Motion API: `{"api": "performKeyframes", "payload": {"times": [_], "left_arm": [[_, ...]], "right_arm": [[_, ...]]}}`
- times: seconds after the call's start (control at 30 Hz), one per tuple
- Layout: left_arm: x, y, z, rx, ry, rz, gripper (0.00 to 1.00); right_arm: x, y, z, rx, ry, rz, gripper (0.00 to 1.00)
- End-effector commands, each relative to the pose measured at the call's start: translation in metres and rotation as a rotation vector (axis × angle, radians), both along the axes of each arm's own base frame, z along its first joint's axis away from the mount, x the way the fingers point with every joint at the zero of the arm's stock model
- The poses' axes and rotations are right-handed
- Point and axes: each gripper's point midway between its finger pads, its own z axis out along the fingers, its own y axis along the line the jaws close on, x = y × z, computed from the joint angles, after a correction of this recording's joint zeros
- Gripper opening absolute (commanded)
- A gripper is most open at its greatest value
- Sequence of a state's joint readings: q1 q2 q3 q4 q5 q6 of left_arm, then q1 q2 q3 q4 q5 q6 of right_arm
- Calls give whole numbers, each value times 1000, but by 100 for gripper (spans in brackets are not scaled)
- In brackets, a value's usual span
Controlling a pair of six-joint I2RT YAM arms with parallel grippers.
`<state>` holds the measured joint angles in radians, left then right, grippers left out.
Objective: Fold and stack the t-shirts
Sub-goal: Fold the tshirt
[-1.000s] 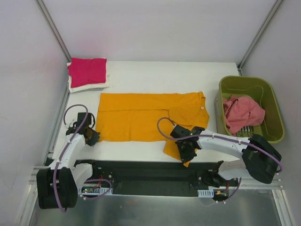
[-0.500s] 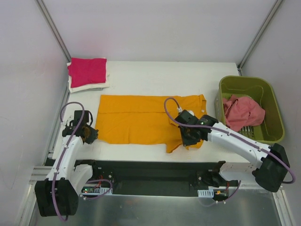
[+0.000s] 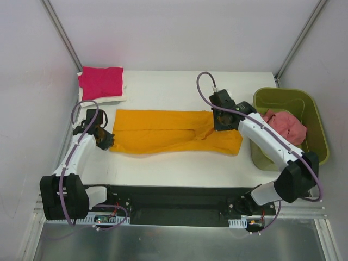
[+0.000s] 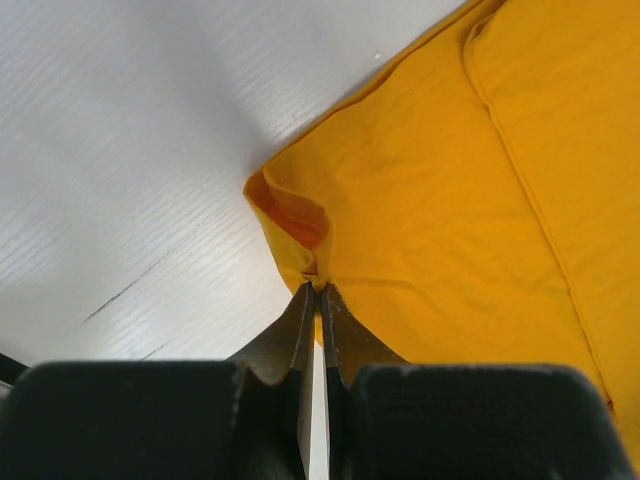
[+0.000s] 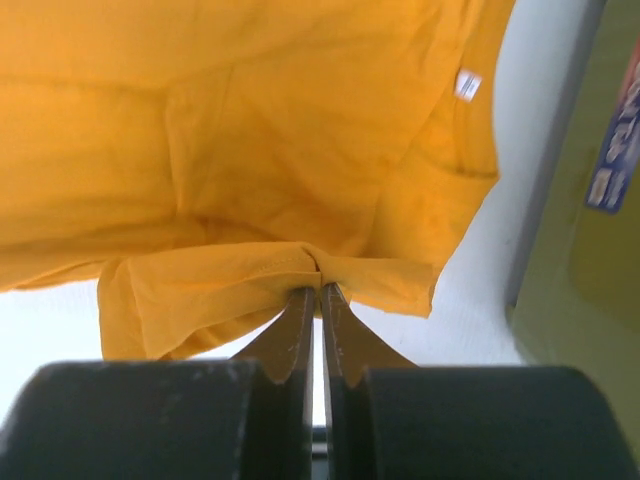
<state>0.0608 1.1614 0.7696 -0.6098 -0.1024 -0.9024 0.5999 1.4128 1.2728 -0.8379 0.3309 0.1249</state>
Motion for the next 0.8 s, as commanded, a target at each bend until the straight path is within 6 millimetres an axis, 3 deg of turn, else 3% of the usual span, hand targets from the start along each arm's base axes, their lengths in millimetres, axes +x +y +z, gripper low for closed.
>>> {"api": "performKeyframes", "payload": {"times": [0.0,0.3,0.5,0.57,0.6,0.67,0.73,0.77], "left_arm": [[23,10,16,36,-39,12,0],[57,14,15,49,-4,10,0],[80,16,3,42,40,4,0],[86,16,-3,41,59,8,0],[89,16,-4,40,62,8,0],[96,17,-8,42,75,4,0],[99,16,-10,36,81,-2,1],[103,13,-11,20,83,-15,4]], "right_arm": [[49,-5,25,-25,-93,-1,1],[105,-8,19,-42,-71,43,1],[136,-13,-15,-40,-10,19,1],[148,-15,-17,-48,-15,3,1],[153,-14,-31,-59,12,5,1],[166,-13,-33,-54,4,-3,1],[177,-12,-50,-72,29,-13,3],[181,-12,-53,-79,33,-19,11]]}}
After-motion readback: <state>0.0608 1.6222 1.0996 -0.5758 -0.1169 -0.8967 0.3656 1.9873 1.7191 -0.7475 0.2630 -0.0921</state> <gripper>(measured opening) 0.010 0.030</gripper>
